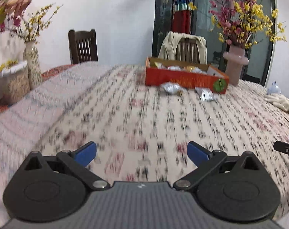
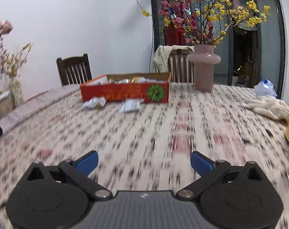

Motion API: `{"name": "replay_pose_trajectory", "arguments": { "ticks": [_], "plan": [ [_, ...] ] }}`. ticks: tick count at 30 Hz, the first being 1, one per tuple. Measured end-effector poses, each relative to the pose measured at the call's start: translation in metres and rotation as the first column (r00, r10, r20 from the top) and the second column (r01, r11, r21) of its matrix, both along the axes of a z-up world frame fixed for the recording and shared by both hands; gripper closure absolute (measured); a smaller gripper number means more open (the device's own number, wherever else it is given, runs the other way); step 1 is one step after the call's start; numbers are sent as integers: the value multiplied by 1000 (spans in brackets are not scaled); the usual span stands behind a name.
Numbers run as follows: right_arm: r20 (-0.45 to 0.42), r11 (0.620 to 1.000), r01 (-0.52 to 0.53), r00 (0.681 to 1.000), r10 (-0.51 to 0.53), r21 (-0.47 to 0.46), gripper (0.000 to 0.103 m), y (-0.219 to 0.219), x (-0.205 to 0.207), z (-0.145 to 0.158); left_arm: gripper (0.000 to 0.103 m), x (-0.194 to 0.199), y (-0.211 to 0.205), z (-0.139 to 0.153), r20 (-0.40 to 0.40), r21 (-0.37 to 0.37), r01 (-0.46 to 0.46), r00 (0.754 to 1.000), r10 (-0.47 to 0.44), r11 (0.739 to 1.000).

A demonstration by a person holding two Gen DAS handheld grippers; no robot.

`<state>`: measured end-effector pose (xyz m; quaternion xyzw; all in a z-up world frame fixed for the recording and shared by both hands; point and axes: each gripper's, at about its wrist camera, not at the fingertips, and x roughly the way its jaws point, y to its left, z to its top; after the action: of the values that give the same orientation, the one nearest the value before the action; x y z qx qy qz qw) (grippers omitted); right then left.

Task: Organize snacks
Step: 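Move both tools back over the last two white sachets, then grasp a white sachet with the left tool while the right tool grasps the other sachet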

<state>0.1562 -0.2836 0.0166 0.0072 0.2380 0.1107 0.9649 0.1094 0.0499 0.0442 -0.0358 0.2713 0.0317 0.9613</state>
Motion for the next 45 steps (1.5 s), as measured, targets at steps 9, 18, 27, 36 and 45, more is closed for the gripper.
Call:
{"name": "replay_pose_trajectory", "arguments": {
  "ticks": [9,18,27,36,45],
  "plan": [
    [13,999,-37,999,37,6,0,15,-68,-22,0,-27,-3,-12,5,-28,21,1000,-21,999],
    [9,1000,-16,1000,16,12,0,17,-57,-21,0,-5,-5,-21,-39,-41,45,998,-46,998],
    [-41,1000,-12,999,13,19,0,20,-7,-12,0,49,-5,-20,-92,-66,60,994,-66,996],
    [-118,998,-45,992,48,34,0,31,73,2,0,131,-13,3,-107,-57,180,977,-185,982],
    [-142,994,-106,985,101,-30,0,54,178,25,0,247,-16,9,-136,16,335,934,-330,942]
  ]
}}
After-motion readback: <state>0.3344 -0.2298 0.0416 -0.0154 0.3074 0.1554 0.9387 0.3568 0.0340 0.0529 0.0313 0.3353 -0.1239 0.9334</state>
